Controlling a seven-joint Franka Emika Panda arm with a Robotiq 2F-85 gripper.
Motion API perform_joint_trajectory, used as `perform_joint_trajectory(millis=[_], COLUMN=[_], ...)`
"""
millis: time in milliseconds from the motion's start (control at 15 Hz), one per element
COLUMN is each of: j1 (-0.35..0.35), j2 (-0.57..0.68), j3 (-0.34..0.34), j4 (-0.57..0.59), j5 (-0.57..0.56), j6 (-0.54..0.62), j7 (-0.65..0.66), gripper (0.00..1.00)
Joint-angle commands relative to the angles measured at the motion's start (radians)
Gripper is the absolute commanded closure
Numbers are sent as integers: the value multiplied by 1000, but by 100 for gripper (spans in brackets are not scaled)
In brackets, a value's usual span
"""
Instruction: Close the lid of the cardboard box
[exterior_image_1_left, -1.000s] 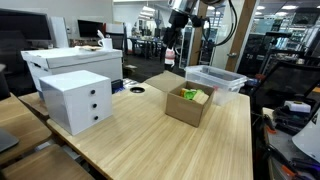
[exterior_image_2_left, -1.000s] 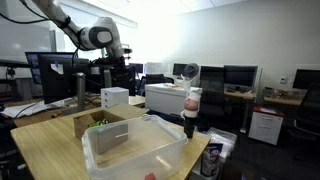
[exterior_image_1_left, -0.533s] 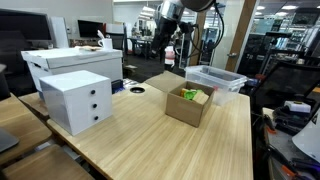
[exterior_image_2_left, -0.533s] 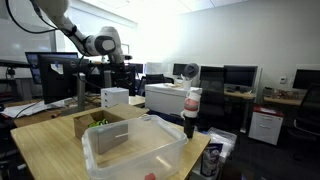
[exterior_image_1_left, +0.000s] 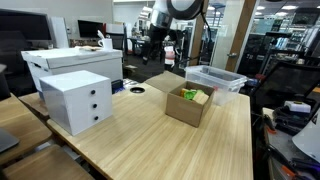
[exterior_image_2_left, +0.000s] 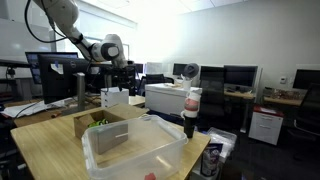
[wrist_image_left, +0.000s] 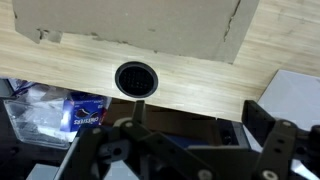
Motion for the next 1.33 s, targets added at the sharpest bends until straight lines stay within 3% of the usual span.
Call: perform_joint_trajectory(millis=[0,733,933,1267], j1=[13,26,25,23], j2=[68,210,231,245], j3=[-9,-38,-42,-44], j4=[76,226,249,257], j5=[-27,-30,-28,-27], j6=[-4,-65,-84,-125], j7=[32,58,58,55], gripper=[30,93,100,100])
